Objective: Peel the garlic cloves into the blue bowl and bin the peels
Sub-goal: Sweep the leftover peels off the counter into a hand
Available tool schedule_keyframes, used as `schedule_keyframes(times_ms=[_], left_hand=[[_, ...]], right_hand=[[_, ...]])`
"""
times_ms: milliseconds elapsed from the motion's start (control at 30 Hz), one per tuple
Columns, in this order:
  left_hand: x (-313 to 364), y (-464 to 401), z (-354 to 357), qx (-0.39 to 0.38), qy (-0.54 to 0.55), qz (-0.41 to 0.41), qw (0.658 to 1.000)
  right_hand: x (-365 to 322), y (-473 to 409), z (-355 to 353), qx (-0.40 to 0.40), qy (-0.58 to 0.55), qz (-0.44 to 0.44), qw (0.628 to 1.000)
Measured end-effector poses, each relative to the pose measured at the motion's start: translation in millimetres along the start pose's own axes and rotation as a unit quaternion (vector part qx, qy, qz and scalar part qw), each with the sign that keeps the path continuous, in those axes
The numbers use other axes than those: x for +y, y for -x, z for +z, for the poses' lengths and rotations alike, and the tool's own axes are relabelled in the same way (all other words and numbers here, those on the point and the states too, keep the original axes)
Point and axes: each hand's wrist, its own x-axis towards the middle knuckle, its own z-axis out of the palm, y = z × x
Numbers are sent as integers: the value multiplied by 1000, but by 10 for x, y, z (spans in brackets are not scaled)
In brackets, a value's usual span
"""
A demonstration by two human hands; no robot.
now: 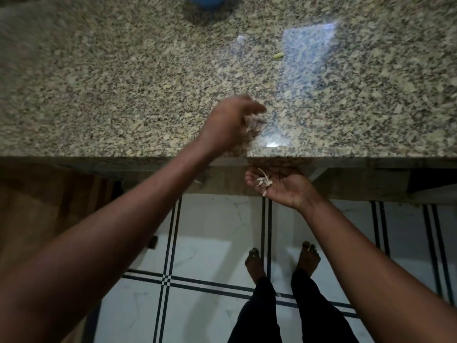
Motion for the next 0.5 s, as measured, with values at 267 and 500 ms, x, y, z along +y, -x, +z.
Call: schedule_keyframes(times_ms=[267,500], left_hand=[[35,22,351,23,-33,19,999],[15,246,-120,-57,66,-39,995]], right_hand=[[-17,-116,-4,-15,16,-2,1000],[-51,-72,-64,2,26,15,1000]])
